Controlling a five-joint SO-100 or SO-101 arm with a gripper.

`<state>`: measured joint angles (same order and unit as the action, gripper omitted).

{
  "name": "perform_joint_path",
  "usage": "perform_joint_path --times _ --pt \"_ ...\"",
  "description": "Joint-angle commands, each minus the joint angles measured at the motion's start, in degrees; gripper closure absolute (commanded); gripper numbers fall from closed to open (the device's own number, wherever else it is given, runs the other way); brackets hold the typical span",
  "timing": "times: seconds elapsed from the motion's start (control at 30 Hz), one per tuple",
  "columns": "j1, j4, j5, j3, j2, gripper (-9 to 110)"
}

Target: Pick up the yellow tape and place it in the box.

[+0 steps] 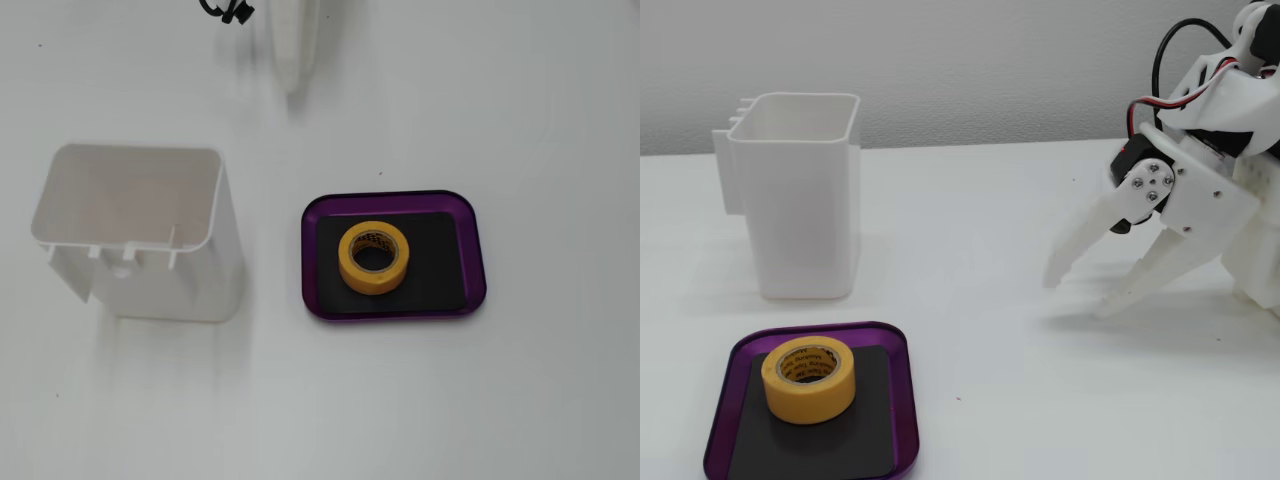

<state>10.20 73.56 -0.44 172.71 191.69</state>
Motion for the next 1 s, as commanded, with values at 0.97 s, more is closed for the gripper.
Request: perform_joint_path --times 0.97 --pt "0.0 0.7 1.1 0.7 6.1 102"
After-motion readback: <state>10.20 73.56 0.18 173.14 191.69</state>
